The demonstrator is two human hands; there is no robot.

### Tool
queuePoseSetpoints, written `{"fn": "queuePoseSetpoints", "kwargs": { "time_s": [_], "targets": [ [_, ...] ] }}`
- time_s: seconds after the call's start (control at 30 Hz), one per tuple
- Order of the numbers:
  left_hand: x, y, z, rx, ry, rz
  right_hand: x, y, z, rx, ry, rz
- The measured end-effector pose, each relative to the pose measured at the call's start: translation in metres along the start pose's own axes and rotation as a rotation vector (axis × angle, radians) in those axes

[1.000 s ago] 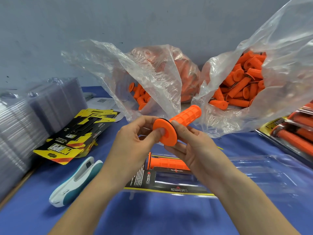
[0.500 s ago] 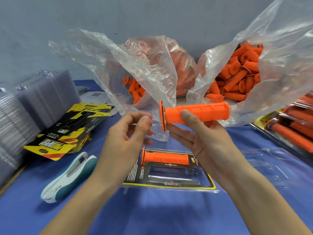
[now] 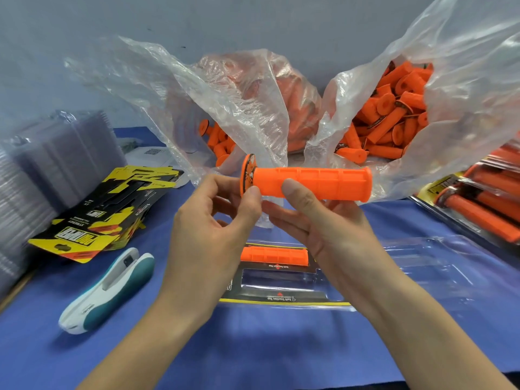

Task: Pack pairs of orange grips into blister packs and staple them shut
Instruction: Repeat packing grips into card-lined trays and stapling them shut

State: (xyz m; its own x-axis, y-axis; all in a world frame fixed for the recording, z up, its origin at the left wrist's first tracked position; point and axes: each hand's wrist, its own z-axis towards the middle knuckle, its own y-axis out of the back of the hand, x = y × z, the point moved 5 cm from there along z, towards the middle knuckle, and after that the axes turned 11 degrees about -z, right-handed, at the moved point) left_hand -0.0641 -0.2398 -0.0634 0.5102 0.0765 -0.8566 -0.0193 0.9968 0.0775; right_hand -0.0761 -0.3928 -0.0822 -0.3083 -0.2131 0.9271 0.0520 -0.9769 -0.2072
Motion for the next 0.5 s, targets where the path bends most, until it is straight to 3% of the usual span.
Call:
{"fn": "queuePoseSetpoints", "kwargs": {
  "time_s": [0.13,0.3,0.4,0.5],
  "targets": [
    [0.004,0.016,0.009,-0.015,0.058,-0.008,0.005,0.022,-0.001,0.187,-0.052,-0.431],
    [0.018,0.034,0.014,0.064,0.242,0.083,-0.002,0.079,-0.011,-0.001,-0.085,-1.042],
    [0.031,0.023,0.005,0.16,0.409,0.175,-0.011,0.09,-0.022,0.04,-0.111,-1.28],
    [0.039,0.01,-0.007,0.275,0.459,0.302,-0.018,0.089,-0.029,0.137,-0.067,-1.509]
  ]
}}
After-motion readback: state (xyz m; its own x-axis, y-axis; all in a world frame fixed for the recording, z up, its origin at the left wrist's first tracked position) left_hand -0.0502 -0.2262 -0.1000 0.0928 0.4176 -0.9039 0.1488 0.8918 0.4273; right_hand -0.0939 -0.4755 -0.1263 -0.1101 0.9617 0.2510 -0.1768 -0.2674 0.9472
